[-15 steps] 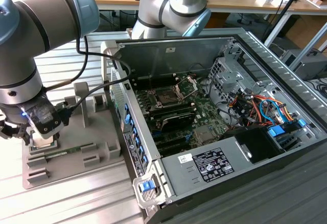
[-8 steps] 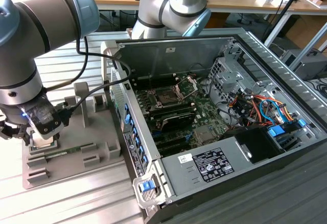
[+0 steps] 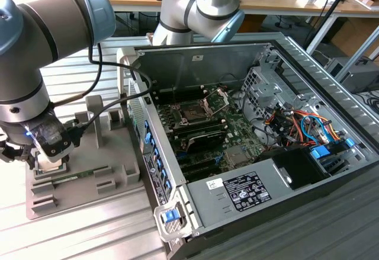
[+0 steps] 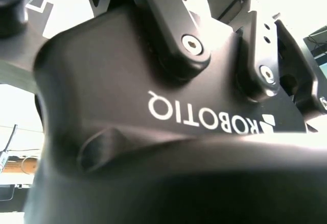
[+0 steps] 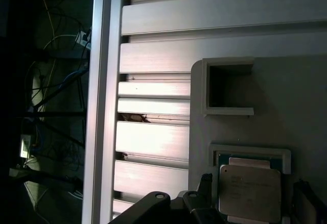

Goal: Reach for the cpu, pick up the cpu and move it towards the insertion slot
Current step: 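Pick up the cpu and move it towards the insertion slot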

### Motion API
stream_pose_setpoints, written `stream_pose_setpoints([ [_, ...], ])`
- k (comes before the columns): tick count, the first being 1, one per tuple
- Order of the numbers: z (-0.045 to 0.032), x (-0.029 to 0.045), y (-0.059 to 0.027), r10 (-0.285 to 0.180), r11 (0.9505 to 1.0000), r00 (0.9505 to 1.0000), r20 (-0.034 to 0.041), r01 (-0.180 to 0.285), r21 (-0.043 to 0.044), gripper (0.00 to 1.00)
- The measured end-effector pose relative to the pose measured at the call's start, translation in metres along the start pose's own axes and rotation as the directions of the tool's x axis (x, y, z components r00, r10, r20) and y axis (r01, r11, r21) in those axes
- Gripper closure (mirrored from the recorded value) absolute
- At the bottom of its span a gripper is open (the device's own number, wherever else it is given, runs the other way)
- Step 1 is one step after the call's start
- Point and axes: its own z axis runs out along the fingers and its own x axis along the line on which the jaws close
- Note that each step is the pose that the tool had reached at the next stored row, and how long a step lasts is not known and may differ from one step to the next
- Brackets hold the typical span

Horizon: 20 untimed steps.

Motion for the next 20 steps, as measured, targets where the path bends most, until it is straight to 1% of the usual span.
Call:
stream_pose_setpoints([
  [20, 0.0037, 0.0, -0.0002, 0.0, 1.0, 1.0, 0.0, 0.0, 0.0, 0.33],
])
